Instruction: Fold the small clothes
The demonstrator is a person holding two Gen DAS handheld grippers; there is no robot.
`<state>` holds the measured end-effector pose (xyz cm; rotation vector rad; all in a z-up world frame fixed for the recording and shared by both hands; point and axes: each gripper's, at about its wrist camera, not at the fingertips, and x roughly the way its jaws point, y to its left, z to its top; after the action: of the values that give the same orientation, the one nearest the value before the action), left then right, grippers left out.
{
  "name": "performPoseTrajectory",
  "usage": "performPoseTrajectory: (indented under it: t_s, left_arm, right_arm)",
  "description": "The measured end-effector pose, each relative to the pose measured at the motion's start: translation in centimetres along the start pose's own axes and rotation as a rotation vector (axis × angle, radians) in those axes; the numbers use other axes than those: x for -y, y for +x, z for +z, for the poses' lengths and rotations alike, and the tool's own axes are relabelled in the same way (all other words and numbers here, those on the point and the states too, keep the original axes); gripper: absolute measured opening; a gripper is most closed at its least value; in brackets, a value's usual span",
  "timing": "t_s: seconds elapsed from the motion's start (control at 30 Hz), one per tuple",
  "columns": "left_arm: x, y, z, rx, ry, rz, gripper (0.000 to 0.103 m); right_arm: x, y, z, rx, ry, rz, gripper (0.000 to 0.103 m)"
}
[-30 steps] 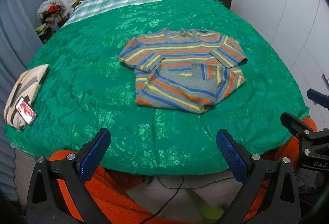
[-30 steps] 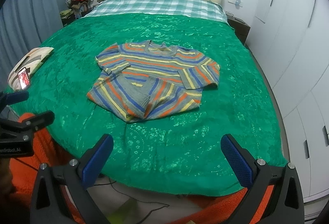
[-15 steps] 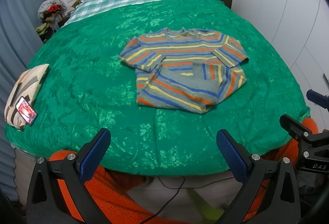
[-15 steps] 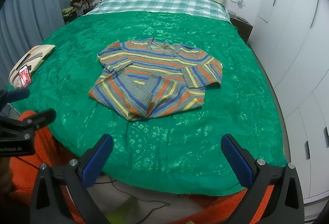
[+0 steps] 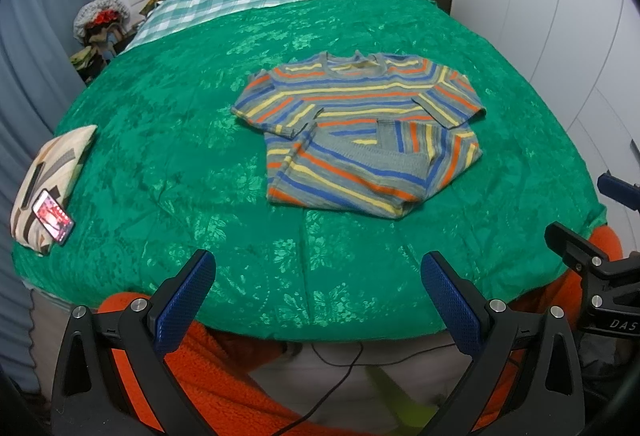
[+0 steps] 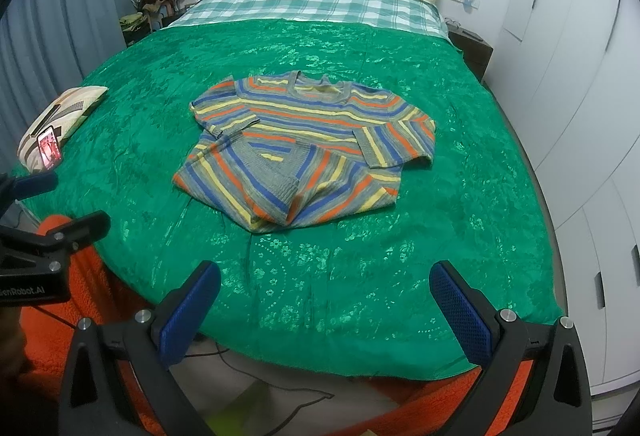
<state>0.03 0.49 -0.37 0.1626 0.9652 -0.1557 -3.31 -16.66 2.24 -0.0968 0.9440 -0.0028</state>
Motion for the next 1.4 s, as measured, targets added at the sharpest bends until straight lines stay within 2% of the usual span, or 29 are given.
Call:
performPoseTrajectory:
  t_s: [1.4]
  left_arm:
    - [0.52,0.46,0.04,-0.019,0.006,0.002,0.103]
  right_arm:
    - [-0.14,0.27,-0.37,-0.009,0.006,0.004,0.103]
